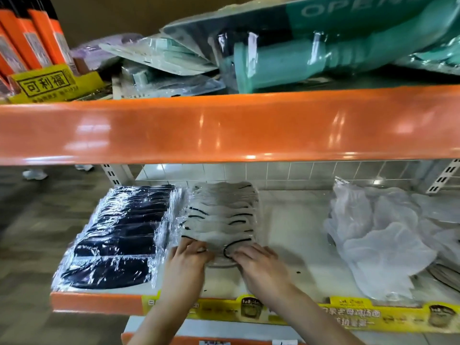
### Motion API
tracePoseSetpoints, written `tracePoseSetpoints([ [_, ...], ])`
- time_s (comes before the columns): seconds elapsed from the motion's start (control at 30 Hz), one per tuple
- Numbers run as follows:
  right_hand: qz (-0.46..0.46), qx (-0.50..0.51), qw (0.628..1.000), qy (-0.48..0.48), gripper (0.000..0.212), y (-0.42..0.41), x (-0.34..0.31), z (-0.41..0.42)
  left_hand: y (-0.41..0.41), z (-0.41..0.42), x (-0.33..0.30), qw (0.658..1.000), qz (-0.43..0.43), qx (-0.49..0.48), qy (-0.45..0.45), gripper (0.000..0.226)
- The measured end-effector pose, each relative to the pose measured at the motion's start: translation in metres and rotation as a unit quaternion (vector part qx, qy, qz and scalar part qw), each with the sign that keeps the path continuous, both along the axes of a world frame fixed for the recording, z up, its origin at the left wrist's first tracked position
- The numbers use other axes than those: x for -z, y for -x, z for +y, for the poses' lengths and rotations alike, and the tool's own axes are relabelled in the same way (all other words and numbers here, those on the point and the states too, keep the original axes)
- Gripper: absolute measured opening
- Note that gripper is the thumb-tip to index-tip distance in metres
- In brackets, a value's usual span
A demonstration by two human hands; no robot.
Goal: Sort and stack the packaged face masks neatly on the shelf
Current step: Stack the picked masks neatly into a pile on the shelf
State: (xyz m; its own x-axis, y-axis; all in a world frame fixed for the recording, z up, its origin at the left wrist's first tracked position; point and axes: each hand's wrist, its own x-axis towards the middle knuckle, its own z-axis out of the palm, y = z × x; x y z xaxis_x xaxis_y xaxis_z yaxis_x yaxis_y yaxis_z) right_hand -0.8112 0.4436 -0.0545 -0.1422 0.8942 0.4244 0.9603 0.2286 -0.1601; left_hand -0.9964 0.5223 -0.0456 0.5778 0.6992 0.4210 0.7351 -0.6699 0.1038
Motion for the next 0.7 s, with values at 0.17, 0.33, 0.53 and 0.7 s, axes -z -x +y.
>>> tracePoseSetpoints([
  [0.17,0.013,0.031,0.998,-0.044,0.024,0.0,0.006,0.002,-0.003,-0.002,0.006,0.998,0.024,-0.035,0.055,0.03],
  [0.33,0.015,0.056,0.998,-0.026,0.034,0.0,0.009,0.002,-0.006,-0.009,0.004,0.99,0.057,-0.073,0.108,0.068],
  [0.53,0.031,0.053,0.998,0.004,0.035,0.001,0.005,0.001,-0.009,-0.005,0.012,0.993,0.049,-0.067,0.085,0.055],
  [0.7,0.051,0.055,0.997,-0.02,0.031,0.003,-0.003,-0.003,-0.022,-0.01,0.011,0.994,-0.003,-0.083,0.078,0.052],
])
